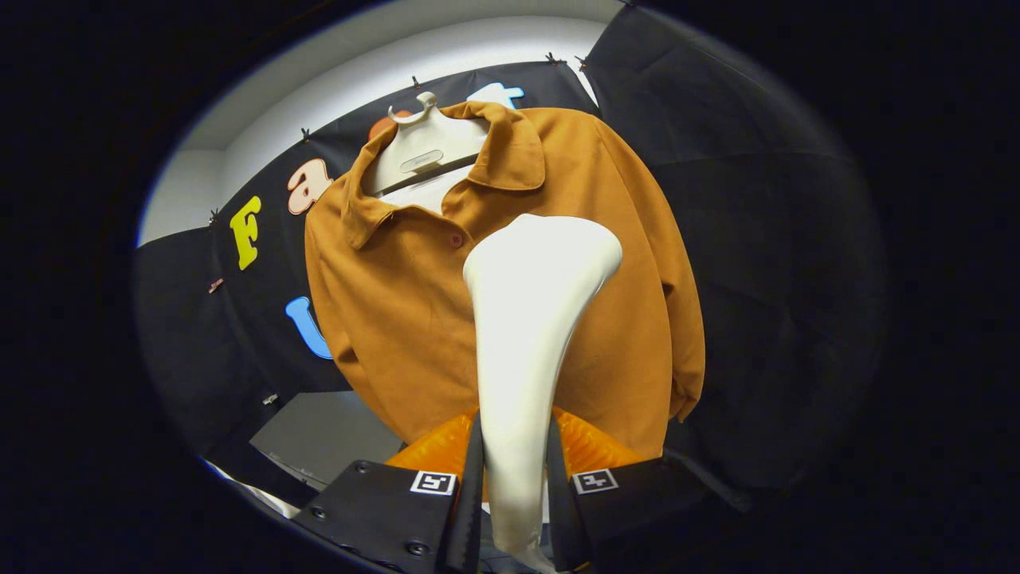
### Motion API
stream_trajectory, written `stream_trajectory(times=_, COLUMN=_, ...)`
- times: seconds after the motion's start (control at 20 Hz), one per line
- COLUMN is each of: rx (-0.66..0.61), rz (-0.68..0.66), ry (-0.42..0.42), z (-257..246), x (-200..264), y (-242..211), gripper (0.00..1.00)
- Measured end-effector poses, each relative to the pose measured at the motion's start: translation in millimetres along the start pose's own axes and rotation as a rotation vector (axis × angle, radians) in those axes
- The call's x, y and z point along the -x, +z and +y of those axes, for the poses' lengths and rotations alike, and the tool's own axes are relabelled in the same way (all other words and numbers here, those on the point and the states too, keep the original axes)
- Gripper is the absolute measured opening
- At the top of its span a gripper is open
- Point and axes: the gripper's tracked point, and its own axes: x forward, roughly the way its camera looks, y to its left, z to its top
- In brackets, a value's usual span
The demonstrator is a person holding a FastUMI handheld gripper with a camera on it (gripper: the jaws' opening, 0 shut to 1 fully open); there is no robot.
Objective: Iron the clothes twice with a garment steamer, once on the left side and once on the right side.
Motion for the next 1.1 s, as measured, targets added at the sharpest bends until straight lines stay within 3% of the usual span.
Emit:
stream_trajectory(times=0.2, rx=-0.041, rz=0.007, ry=0.014, z=-22, x=-21, y=3, gripper=0.38)
stream_trajectory(times=0.45, rx=-0.088, rz=0.082, ry=0.050, z=-36, x=-40, y=-34, gripper=0.39)
stream_trajectory(times=1.1, rx=-0.194, rz=0.298, ry=-0.052, z=-74, x=-39, y=-147, gripper=0.39)
